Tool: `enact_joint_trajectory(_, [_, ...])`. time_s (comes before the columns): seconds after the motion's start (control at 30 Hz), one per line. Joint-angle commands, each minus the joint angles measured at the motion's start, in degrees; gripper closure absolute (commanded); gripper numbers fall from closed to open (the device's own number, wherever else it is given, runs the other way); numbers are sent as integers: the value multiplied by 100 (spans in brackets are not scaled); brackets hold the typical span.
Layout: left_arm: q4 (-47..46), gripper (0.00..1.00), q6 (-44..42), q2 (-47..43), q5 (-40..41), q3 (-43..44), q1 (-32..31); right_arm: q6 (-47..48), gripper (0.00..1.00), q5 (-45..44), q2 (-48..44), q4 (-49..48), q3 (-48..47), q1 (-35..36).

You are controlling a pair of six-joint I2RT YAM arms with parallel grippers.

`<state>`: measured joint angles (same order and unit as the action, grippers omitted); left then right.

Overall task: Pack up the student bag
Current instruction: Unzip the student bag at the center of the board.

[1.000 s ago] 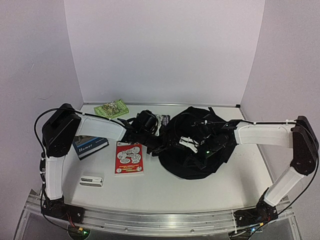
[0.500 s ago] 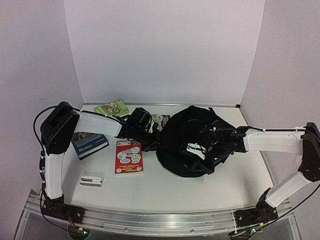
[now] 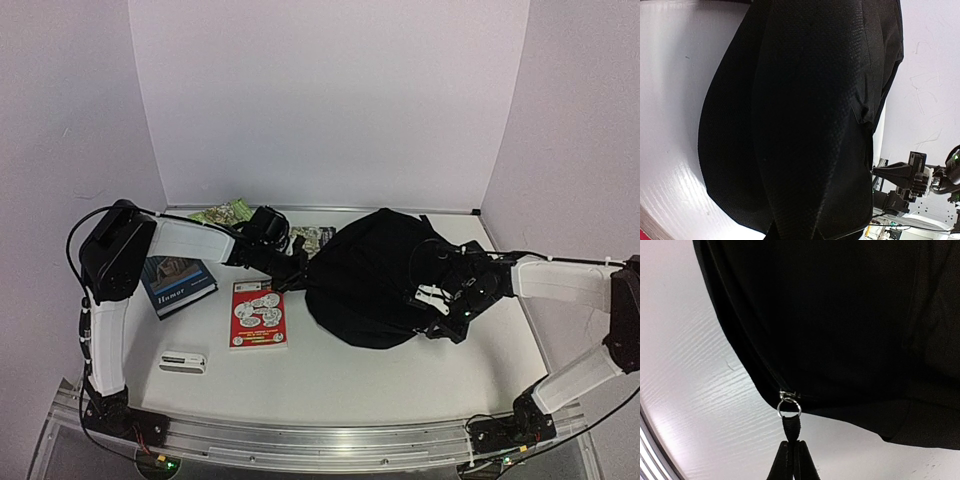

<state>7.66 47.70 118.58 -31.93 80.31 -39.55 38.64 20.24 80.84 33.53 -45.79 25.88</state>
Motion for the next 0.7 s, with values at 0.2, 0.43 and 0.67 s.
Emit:
enact_joint_trajectory(0.2, [219,100,-448,-270,282,8,432,605,100,-192,505,538,-395,-1313])
enact_joint_trajectory(0.43, [13,92,-660,-385,63,-15,410,217,100,1106,733,1080,-850,-1512])
enact_joint_trajectory(0.67, [18,24,-1899,-1226,571,-212,-147,-374,100,1796,492,1170,-1090,-649])
